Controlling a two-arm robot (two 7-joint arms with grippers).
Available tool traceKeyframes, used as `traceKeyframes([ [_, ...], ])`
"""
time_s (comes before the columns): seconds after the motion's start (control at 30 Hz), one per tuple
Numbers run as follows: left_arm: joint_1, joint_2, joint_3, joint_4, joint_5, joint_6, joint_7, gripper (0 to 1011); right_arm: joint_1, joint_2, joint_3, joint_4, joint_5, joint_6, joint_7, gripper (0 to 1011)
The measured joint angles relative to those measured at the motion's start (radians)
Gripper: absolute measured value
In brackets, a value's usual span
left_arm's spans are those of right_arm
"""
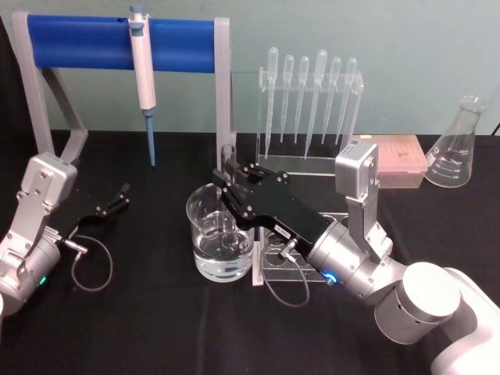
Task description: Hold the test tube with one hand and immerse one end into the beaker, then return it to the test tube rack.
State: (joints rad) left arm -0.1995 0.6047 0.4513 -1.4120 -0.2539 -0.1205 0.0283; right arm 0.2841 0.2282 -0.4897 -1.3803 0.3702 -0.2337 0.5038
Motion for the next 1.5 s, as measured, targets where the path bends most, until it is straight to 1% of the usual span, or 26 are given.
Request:
traceKeyframes([
  [1.5, 0.0, 0.0, 0.0, 0.0, 0.0, 0.0, 0.0, 1000, 0.0, 0.0, 0.0, 0.0, 0.0, 0.0, 0.0, 226],
])
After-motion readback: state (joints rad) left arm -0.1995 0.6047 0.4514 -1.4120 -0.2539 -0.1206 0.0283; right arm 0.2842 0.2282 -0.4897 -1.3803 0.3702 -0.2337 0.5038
